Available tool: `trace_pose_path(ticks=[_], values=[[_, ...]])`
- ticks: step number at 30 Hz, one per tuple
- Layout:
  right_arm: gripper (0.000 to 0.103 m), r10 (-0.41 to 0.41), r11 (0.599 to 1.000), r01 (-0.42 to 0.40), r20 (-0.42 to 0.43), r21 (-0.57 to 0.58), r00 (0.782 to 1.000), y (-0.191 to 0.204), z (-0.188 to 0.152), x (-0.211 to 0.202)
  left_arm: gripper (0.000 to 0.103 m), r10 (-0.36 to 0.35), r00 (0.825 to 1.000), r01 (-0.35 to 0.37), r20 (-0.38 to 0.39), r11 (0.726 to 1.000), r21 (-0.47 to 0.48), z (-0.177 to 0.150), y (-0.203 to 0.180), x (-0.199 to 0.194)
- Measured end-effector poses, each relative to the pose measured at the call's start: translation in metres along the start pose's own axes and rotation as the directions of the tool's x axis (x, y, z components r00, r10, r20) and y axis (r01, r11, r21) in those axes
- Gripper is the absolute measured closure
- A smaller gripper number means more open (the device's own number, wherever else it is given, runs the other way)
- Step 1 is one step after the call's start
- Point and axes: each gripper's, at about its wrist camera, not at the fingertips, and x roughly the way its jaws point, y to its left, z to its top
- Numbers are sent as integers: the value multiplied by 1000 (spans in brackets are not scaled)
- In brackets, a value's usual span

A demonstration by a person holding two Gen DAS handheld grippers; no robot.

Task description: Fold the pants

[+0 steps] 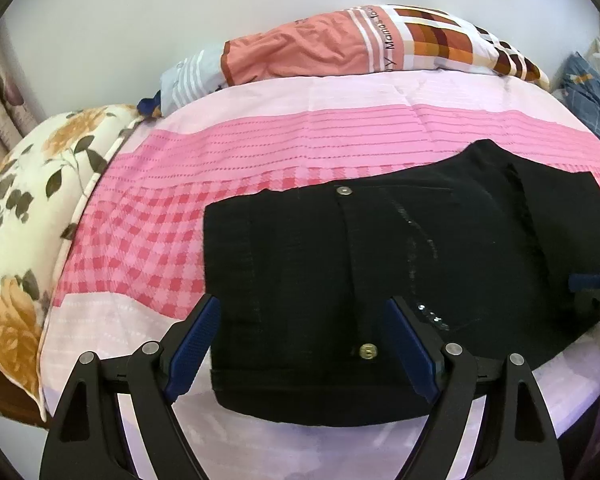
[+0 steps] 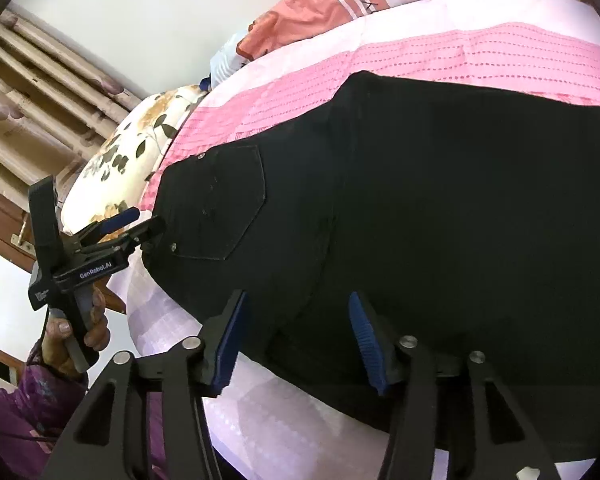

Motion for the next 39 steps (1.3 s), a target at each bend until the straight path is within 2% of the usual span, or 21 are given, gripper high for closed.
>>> trace_pose_path(ticks=[4,8,10,13,14,16,17,20,24,25,26,29,33,34,36,37,39], values=[[41,0,1000,0,0,-12,1000,4,-1,1,19,-27,1000,26,-9,999,-21,0,13,6],[33,1,1000,-1,11,-13,1000,7,-2,2,19,-115,993,115,6,993,-31,1,26,11],[28,2,1000,-1,15,-14,1000,8,-3,2,19,-209,977,210,41,977,-37,1,34,11],[24,-3,1000,3,13,-20,1000,11,-3,4,19,-282,955,288,97,956,-62,0,53,14],[23,-1,1000,1,13,-19,1000,11,-3,4,19,-320,943,328,94,942,-74,0,61,18],[20,3,1000,-3,15,-14,1000,12,-2,4,19,-418,904,425,87,898,-110,1,78,27],[19,7,1000,-7,16,-8,1000,11,-2,4,19,-440,894,448,87,887,-116,2,83,30],[16,15,1000,-15,17,3,1000,11,-2,4,19,-464,884,467,51,875,-130,5,95,43],[14,14,1000,-14,16,3,1000,12,-2,5,19,-549,835,542,21,818,-193,5,109,61],[12,15,1000,-15,16,4,1000,12,-1,5,19,-575,818,564,5,800,-207,5,111,67],[12,15,1000,-16,15,6,1000,12,-1,5,19,-627,778,603,-35,762,-236,5,111,78],[9,21,1000,-21,15,15,1000,13,-1,5,19,-677,734,644,-44,715,-271,6,118,86],[4,25,999,-25,19,26,1000,14,0,7,19,-713,691,680,-120,697,-228,15,113,90],[3,24,999,-24,19,27,1000,15,0,8,19,-723,676,691,-142,689,-218,17,109,91],[1,21,999,-22,19,26,1000,16,0,9,19,-754,634,731,-173,657,-185,22,100,88],[1,14,1000,-15,19,23,1000,17,0,9,19,-760,624,743,-180,649,-165,23,97,86],[1,8,1000,-8,19,19,1000,19,0,10,19,-754,625,751,-203,652,-108,23,90,85]])
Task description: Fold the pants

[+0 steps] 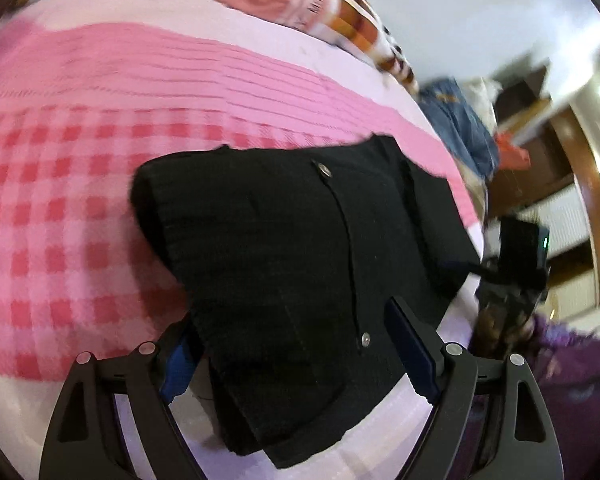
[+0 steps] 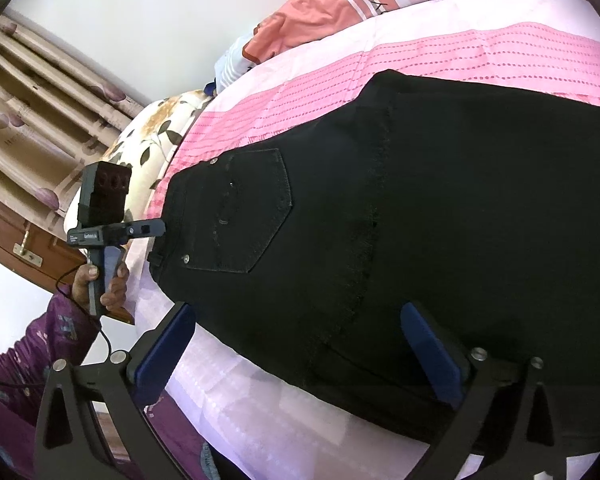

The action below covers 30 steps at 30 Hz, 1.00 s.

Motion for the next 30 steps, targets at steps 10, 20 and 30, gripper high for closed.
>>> trace_pose_path(ticks=[10,20,30], values=[[1,-14,1000,14,5,18,1000,1,2,2,14,-131,991,133,-26,987,92,1,20,-3],[1,-35,999,35,12,17,999,3,1,4,0,-187,981,184,-53,982,-44,12,24,4],[1,-51,999,51,27,15,998,4,1,7,76,-69,996,72,57,995,-66,-3,9,2]])
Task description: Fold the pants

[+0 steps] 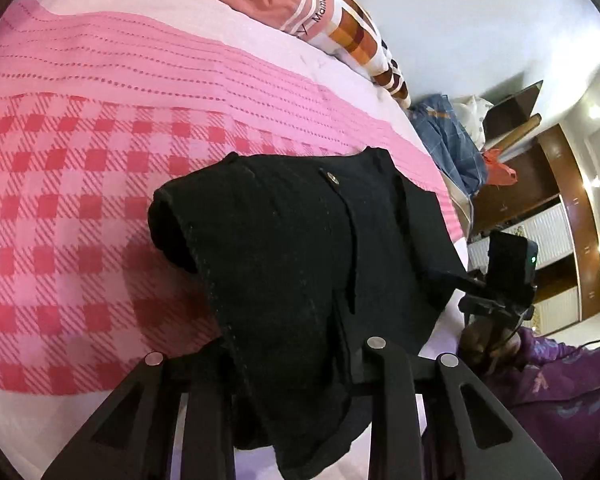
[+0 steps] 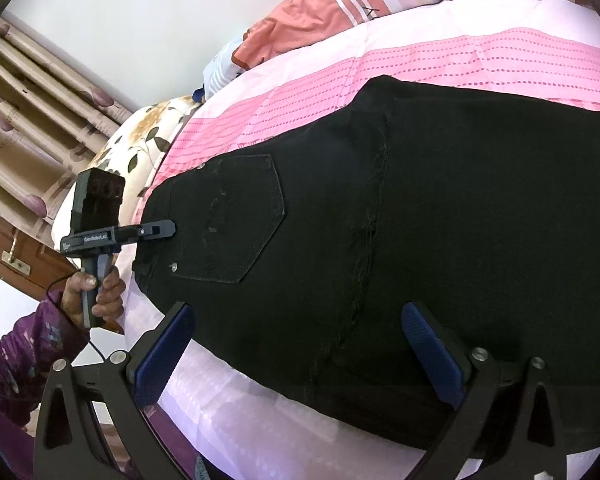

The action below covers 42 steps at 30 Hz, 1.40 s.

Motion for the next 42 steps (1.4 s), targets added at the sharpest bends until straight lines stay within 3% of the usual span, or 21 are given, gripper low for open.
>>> trace_pose_path(ticks=[5,13,19,25,32,34,35,36,38,39,41,42], values=[[1,-1,1000,1,2,-2,1000,-1,0,0,76,7,1000,-7,14,1000,-9,-3,-9,-1],[1,11,1000,-11,5,8,1000,-2,1,0,78,-49,996,50,78,998,-23,-8,-48,-16],[0,70,994,-69,-11,91,998,-12,9,-5,78,-91,989,104,118,989,-109,-4,-70,-20],[0,146,987,-146,2,73,989,-5,10,-13,78,-152,981,164,117,981,-104,9,-115,-8],[1,220,975,-221,76,11,973,-14,26,-55,78,-284,952,294,115,952,-84,45,-174,46],[0,222,975,-224,93,13,971,-30,29,-71,80,-347,929,360,129,928,-96,58,-189,69],[0,220,975,-222,95,20,971,-39,29,-78,93,-400,908,413,127,906,-96,64,-198,82],[0,217,975,-220,98,24,971,-46,27,-83,93,-412,903,423,118,902,-86,68,-208,91],[0,214,975,-220,111,39,970,-63,23,-96,93,-365,927,367,84,930,-6,75,-239,117],[0,211,974,-218,116,54,971,-73,19,-102,93,-361,930,362,67,932,6,77,-248,132],[0,230,963,-242,101,118,968,-98,10,-105,93,-398,916,400,46,916,-39,78,-249,155],[0,234,957,-248,106,148,966,-109,9,-108,93,-384,923,385,37,923,-31,78,-250,162]])
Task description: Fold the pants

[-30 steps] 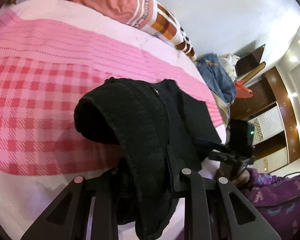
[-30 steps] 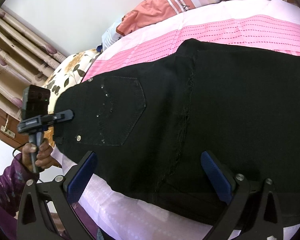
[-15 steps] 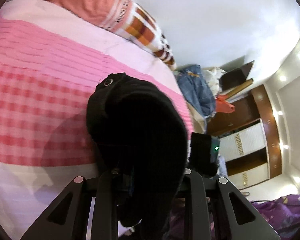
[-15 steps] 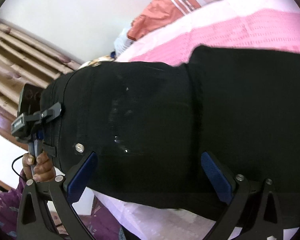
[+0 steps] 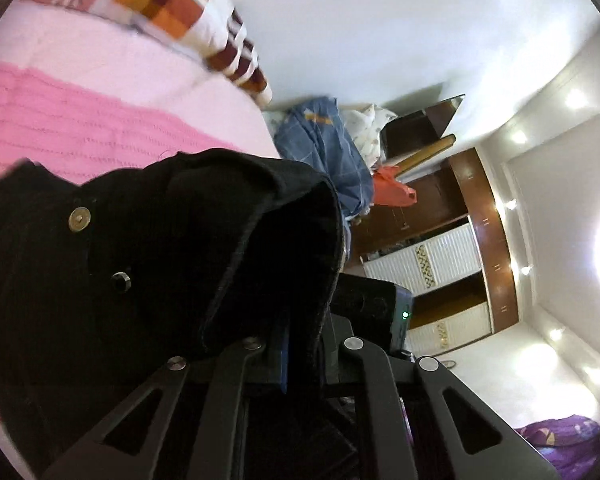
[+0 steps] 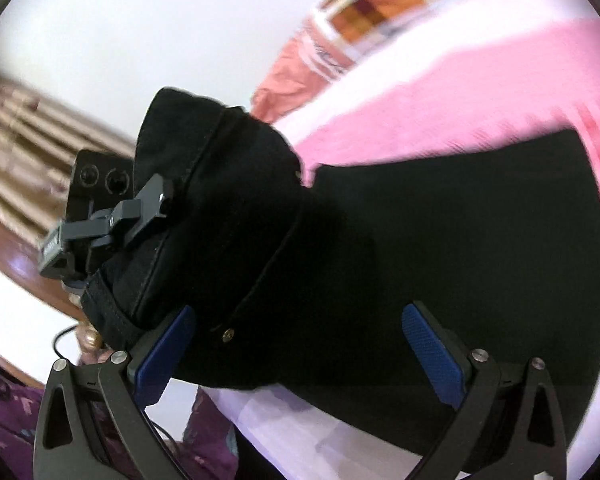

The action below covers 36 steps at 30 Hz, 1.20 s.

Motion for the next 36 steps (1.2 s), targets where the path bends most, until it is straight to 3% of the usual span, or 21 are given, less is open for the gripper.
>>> trace_pose_path(ticks=[1,4,6,8,13,16,20,24,30,32,33,34,36], values=[[0,10,1000,-10,5,18,1000,-6,3,-4,92,23,1000,-23,-5,1000,7,-1,2,5],[0,53,998,-53,11,45,999,-16,7,-14,76,-32,999,31,-15,996,-79,-4,14,7],[0,55,998,-55,13,29,998,-15,12,-22,67,-11,999,8,-43,998,-58,-2,8,8],[0,80,996,-80,8,41,997,-17,18,-25,48,19,996,-20,-86,1000,-10,2,-5,15],[0,145,982,-147,30,120,989,-30,23,-30,44,7,997,3,-81,993,121,11,-42,20],[0,173,971,-178,44,159,984,-34,23,-36,41,40,998,-33,-41,986,161,20,-53,14],[0,168,974,-169,19,149,986,-31,19,-36,31,101,995,-97,-19,984,151,15,-42,-1],[0,61,997,-56,-75,59,995,-14,17,-15,31,177,984,-173,-28,979,109,-10,-18,-16],[2,36,999,-33,-111,32,993,-10,24,11,31,207,978,-208,-25,978,-32,-48,21,-40],[31,28,999,-25,-135,28,990,-10,26,18,31,215,977,-215,-15,975,-61,-55,29,-47],[64,-6,1000,10,-160,27,987,-11,27,23,31,221,975,-222,-12,972,-75,-59,33,-51],[79,-43,998,50,-181,36,983,-15,28,29,31,225,974,-225,-9,971,-84,-61,35,-53],[88,-33,996,46,-175,76,984,-22,27,27,31,234,972,-233,2,967,-102,-63,39,-56]])
